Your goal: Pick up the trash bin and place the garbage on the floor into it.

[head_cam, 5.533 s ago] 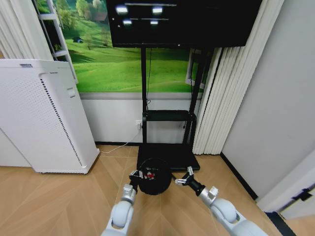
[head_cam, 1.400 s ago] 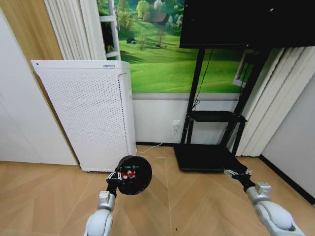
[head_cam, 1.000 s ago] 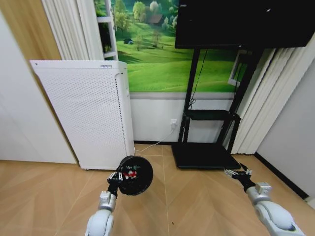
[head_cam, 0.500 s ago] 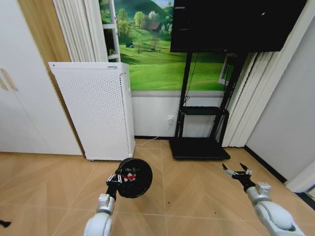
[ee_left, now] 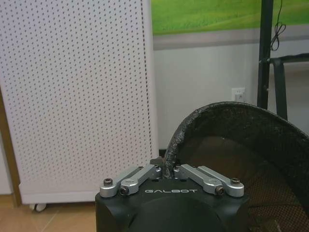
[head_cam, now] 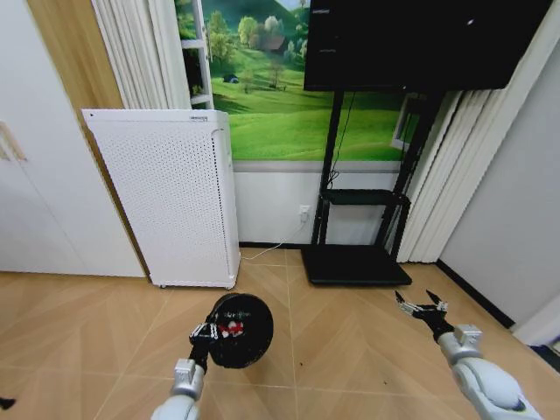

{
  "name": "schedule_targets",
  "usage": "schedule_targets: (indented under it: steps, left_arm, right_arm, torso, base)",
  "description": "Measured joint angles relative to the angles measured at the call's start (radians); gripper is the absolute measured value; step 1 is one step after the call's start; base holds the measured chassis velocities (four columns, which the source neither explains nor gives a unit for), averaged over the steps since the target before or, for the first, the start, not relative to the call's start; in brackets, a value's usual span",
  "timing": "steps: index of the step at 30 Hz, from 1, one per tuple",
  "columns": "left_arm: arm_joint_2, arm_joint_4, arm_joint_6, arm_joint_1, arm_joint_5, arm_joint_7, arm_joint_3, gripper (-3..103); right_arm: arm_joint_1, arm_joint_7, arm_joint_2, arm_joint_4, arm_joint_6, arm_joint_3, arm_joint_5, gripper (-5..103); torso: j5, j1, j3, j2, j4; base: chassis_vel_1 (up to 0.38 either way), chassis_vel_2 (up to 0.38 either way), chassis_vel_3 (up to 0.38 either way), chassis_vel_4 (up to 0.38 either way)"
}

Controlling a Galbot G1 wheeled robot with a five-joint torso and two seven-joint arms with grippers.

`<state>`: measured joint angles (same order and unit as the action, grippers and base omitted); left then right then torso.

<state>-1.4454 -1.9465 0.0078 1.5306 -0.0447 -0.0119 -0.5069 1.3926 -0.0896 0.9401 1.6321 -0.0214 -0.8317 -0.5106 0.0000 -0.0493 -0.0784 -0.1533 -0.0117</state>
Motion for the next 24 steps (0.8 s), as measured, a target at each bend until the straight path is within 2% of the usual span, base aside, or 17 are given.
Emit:
schedule_targets:
  steps: [2, 5, 6, 8, 10, 13, 16, 24]
  left_arm:
    - [0.021, -0.003, 0.021, 0.01, -0.027, -0.014, -0.006, 4]
    - [0.069, -0.022, 0.087, 0.041, -0.121, -0.058, -0.013, 4]
    - [0.069, -0.022, 0.087, 0.041, -0.121, -0.058, -0.013, 4]
    - [0.087, -0.038, 0.121, 0.068, -0.193, -0.076, -0.016, 4]
    - [0.089, -0.041, 0.126, 0.076, -0.217, -0.079, -0.018, 4]
    - [0.092, -0.048, 0.135, 0.106, -0.371, -0.08, -0.02, 4]
    - [0.089, -0.039, 0.143, 0.114, -0.413, -0.087, -0.016, 4]
    - [0.094, -0.01, 0.17, 0.144, -0.451, -0.135, -0.022, 4]
  right_arm:
    - [0.0, 0.0, 0.0, 0.0, 0.0, 0.0, 0.0, 100]
    - [0.0, 0.0, 0.0, 0.0, 0.0, 0.0, 0.0, 100]
    - [0.0, 0.0, 0.0, 0.0, 0.0, 0.0, 0.0, 100]
    - [0.0, 0.0, 0.0, 0.0, 0.0, 0.0, 0.0, 100]
    - [0.0, 0.0, 0.0, 0.0, 0.0, 0.0, 0.0, 100]
    - [0.0, 0.0, 0.0, 0.0, 0.0, 0.0, 0.0, 100]
    - [0.0, 0.0, 0.0, 0.0, 0.0, 0.0, 0.0, 100]
    - [0.0, 0.0, 0.0, 0.0, 0.0, 0.0, 0.0, 100]
  torso:
    - [0.0, 0.0, 0.0, 0.0, 0.0]
    - [0.0, 0.0, 0.0, 0.0, 0.0]
    - [0.0, 0.0, 0.0, 0.0, 0.0]
    - [-0.0001, 0.0, 0.0, 0.0, 0.0001]
    - [0.0, 0.0, 0.0, 0.0, 0.0001]
    - [0.0, 0.0, 0.0, 0.0, 0.0001]
    - [-0.0001, 0.0, 0.0, 0.0, -0.0001]
    - [-0.0001, 0.0, 0.0, 0.0, 0.0]
  base:
    - [0.0, 0.0, 0.0, 0.0]
    - [0.0, 0.0, 0.0, 0.0]
    - [0.0, 0.0, 0.0, 0.0]
    - [0.0, 0.0, 0.0, 0.0]
    - [0.0, 0.0, 0.0, 0.0]
    - [0.0, 0.0, 0.0, 0.0]
    - [0.0, 0.0, 0.0, 0.0]
    - [0.0, 0.0, 0.0, 0.0]
